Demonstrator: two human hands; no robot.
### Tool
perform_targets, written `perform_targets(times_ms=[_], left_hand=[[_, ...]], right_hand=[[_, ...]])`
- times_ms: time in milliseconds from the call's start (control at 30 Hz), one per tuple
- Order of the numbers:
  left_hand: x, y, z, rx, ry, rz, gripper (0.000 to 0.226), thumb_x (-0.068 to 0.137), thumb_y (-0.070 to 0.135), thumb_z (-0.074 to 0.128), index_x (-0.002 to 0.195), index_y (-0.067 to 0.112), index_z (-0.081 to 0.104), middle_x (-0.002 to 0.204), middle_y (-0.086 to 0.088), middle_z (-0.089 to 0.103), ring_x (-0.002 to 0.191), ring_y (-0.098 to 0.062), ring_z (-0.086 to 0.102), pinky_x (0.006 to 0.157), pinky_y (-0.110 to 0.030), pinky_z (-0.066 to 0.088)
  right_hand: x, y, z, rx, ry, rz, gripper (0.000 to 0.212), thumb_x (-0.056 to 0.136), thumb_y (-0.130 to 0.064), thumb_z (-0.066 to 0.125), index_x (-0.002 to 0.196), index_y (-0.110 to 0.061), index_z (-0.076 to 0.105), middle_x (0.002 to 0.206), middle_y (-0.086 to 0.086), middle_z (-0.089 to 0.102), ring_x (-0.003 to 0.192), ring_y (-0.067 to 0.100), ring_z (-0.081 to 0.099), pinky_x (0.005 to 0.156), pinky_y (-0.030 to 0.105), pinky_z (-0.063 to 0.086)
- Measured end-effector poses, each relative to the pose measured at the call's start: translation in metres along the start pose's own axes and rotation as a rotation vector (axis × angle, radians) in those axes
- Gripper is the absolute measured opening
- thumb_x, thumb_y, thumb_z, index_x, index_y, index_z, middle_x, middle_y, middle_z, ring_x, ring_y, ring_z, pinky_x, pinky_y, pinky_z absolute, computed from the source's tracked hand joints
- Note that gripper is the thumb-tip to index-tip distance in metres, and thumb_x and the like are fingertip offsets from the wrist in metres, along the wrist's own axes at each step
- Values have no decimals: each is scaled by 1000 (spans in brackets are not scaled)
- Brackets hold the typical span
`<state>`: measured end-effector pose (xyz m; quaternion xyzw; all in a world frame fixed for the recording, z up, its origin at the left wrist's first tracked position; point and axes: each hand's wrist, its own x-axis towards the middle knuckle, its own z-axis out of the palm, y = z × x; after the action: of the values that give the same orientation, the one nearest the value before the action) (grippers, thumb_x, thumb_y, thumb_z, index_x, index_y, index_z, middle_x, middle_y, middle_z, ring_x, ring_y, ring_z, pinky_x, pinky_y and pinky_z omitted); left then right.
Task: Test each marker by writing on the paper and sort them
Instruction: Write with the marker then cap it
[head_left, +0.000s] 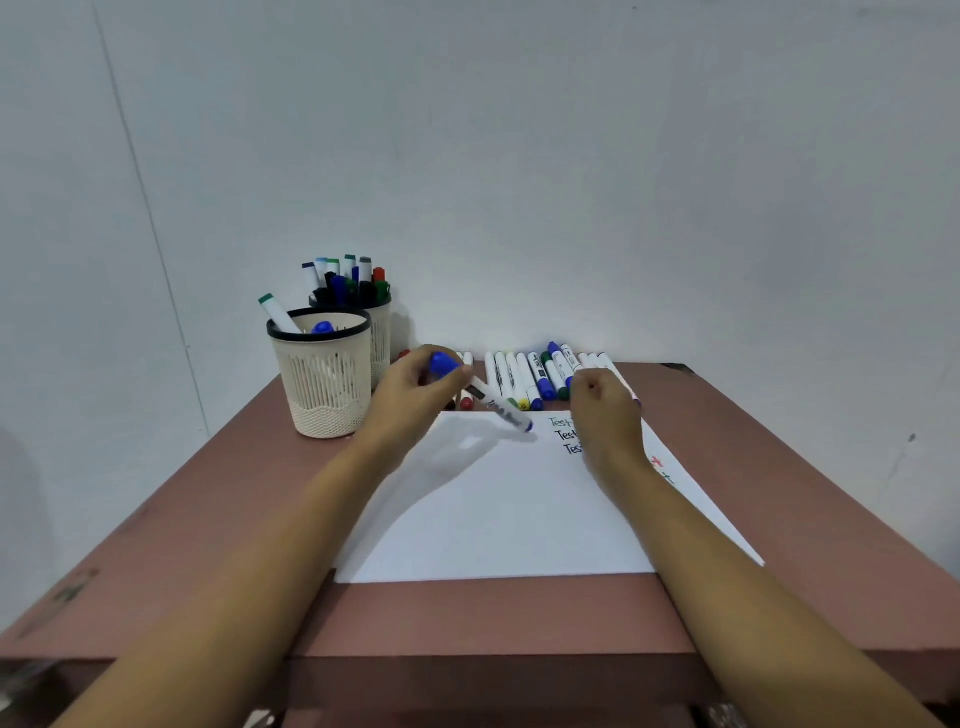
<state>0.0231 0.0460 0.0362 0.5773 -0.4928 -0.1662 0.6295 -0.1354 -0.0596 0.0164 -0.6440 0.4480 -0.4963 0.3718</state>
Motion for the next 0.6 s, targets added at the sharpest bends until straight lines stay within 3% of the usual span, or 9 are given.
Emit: perform_targets(times_ms=[100,200,300,367,600], left_hand=[[0,6,0,120,-25,73,15,87,20,65,77,30,62,86,-15,57,73,-22,58,69,-29,52],[7,22,-1,217,-29,104,4,88,21,64,89,20,60,87,-5,61,73,-14,60,62,-21,49],[24,45,-16,330,54,172,24,89,21,63,111,18,53,97,-1,61,77,-6,60,72,-24,51],[35,62,-30,411,122,231,33,90,21,62,120,17,49,99,2,58,76,0,56,67,-17,48],[74,98,-86,496,334,264,32,89,20,61,118,12,50,97,-4,58,71,-16,56,56,-17,43]], right_hand=[[-3,14,8,-445,-110,-208,23,97,-20,44,100,-10,65,94,8,60,88,24,55,74,33,46],[-8,19,11,-767,-240,-328,26,96,-26,46,111,-15,65,115,7,57,110,26,50,89,37,41],[-12,19,9,-833,-271,-380,27,97,-29,45,114,-19,62,121,3,54,114,23,46,91,37,38],[-12,19,7,-835,-268,-382,27,97,-29,45,115,-19,62,122,3,54,115,22,46,91,36,37],[-13,18,8,-833,-265,-373,26,97,-30,45,114,-21,62,123,1,54,117,20,45,93,36,36]])
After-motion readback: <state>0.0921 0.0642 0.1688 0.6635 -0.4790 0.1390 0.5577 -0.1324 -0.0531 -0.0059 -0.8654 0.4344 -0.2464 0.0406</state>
